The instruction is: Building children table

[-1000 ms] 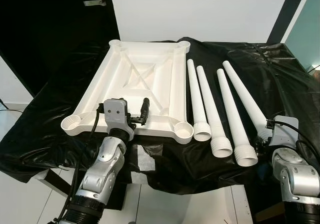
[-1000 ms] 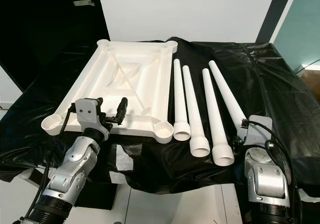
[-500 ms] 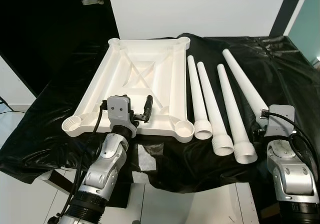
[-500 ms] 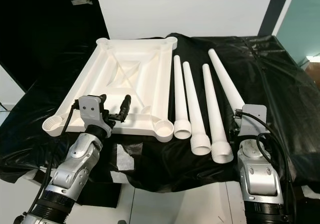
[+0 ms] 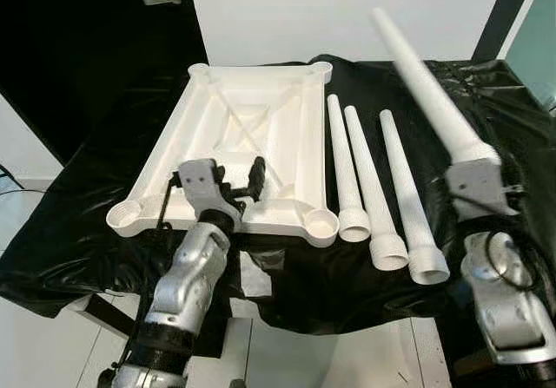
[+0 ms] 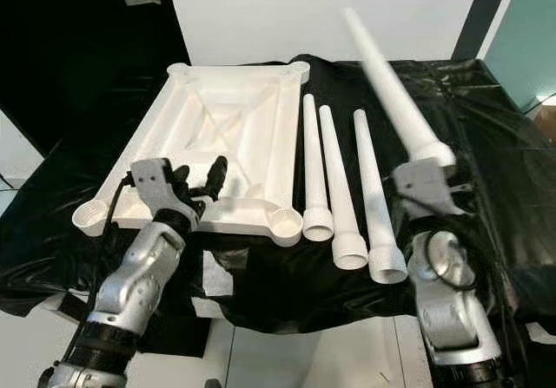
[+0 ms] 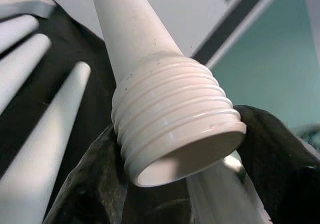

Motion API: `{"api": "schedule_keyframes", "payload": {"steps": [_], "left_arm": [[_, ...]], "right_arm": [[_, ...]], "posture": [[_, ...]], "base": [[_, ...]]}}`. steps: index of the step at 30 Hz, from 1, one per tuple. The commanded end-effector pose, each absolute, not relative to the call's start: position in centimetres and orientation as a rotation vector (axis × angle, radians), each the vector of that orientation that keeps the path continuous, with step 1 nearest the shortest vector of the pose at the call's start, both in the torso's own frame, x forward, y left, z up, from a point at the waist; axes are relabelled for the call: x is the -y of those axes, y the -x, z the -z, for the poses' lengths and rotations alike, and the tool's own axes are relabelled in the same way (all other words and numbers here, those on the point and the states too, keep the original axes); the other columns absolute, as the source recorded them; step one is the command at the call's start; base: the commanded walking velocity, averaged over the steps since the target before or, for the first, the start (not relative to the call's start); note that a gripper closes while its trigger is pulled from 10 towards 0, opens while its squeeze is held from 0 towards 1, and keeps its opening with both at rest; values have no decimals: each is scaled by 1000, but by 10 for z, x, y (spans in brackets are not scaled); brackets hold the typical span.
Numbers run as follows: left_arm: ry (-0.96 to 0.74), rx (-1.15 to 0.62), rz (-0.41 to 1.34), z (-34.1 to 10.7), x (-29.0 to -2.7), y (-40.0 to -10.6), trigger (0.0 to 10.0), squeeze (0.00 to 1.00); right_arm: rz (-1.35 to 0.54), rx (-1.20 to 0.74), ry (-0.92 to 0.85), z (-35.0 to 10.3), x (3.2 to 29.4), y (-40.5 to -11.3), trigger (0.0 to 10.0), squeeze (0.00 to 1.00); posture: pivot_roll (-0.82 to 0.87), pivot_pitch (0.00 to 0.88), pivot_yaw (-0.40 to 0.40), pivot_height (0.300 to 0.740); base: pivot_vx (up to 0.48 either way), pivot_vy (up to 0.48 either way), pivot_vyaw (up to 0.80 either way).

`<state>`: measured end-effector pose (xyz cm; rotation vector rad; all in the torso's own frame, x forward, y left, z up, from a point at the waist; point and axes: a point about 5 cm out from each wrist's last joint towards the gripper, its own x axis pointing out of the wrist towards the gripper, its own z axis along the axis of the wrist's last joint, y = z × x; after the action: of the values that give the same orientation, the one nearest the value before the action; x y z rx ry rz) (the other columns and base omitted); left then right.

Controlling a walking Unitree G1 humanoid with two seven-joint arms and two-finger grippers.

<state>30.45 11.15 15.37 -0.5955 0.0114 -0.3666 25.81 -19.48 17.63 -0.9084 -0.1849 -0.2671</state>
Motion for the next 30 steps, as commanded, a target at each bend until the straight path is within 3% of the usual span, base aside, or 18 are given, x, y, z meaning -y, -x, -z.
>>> {"api": "schedule_keyframes", "payload": {"steps": [1, 4, 9, 10, 11, 15, 16, 19, 20, 30], "left_arm": [[684, 61, 681, -168, -101, -297, 10000, 0], [797, 62, 780, -176, -95, -294, 10000, 0], [854, 73, 791, -179, -87, -298, 10000, 0], [877, 82, 801, -182, -84, -300, 10000, 620], [894, 88, 808, -184, -82, -301, 10000, 1000], [907, 102, 850, -192, -69, -306, 10000, 1000], [903, 96, 852, -193, -65, -307, 10000, 592], [909, 89, 857, -194, -61, -309, 10000, 592], [916, 81, 863, -195, -56, -311, 10000, 0], [987, 38, 869, -196, -42, -321, 10000, 0]], "right_arm": [[218, 256, 989, -177, 185, -257, 10000, 0], [152, 323, 1081, -175, 174, -254, 10000, 0], [91, 382, 1140, -172, 166, -253, 10000, 0], [57, 394, 1146, -170, 162, -252, 10000, 0], [33, 403, 1150, -169, 160, -252, 10000, 0], [-59, 442, 1168, -164, 152, -248, 10000, 0], [-76, 453, 1171, -163, 150, -247, 10000, 0], [-97, 469, 1177, -162, 147, -246, 10000, 0], [-122, 484, 1180, -161, 144, -245, 10000, 0], [-268, 534, 1128, -156, 127, -238, 10000, 0]], "posture": [[-94, 0, 36, 740], [-95, 0, 33, 740], [-99, 0, 29, 740], [-102, 0, 26, 740], [-102, 0, 26, 740], [-99, 0, 21, 740], [-97, 0, 21, 740], [-97, 0, 21, 740], [-99, 0, 22, 740], [-108, 0, 29, 740]], "base": [[0, 0, 0], [0, 0, 0], [0, 0, 0], [0, 0, 0], [0, 0, 0], [0, 0, 0], [0, 0, 0], [0, 0, 0], [0, 0, 0], [0, 0, 0]]}}
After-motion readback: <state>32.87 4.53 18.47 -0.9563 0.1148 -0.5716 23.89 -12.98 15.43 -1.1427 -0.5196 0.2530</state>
